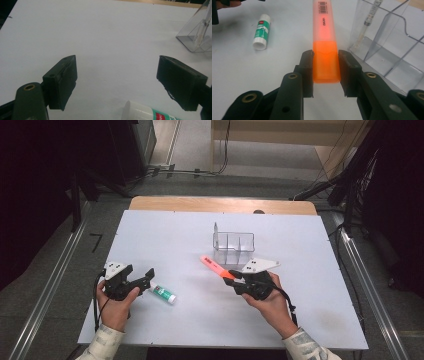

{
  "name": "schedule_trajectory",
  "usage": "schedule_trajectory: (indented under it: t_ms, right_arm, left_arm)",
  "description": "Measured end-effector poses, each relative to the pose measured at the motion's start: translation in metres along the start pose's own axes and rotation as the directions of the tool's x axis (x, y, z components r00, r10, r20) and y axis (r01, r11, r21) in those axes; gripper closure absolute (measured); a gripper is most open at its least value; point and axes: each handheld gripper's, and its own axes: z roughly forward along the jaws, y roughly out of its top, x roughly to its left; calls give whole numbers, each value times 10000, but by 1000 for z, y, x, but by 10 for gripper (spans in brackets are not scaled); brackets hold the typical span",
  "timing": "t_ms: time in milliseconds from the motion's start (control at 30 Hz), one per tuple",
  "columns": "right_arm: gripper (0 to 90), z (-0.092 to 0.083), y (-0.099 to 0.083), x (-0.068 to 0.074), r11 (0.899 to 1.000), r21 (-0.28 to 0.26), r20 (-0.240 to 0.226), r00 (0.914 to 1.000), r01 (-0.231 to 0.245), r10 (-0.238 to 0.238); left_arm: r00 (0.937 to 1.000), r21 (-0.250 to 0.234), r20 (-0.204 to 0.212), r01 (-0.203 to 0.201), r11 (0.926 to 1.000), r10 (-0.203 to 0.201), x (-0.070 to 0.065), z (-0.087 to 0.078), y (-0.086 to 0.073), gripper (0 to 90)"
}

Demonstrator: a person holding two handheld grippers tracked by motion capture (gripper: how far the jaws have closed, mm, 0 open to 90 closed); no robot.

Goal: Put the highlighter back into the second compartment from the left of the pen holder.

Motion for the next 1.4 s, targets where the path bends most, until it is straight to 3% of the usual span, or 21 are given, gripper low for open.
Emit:
schedule_trajectory:
  t_ms: [633,1000,1400]
  right_arm:
    - [650,-35,-2,-26,9977,-422,796,9952,-539,572]
    - [650,-42,-2,-44,9942,-480,1402,9848,-967,1025]
    - [649,-40,0,-56,9941,-156,1909,9756,-1072,1082]
  left_arm:
    - [10000,10,-17,-48,10000,48,-1,0,0,171]
    - [10000,25,-4,-26,10000,26,-1,1,0,171]
    - [10000,79,-2,-49,10000,49,-2,2,-1,171]
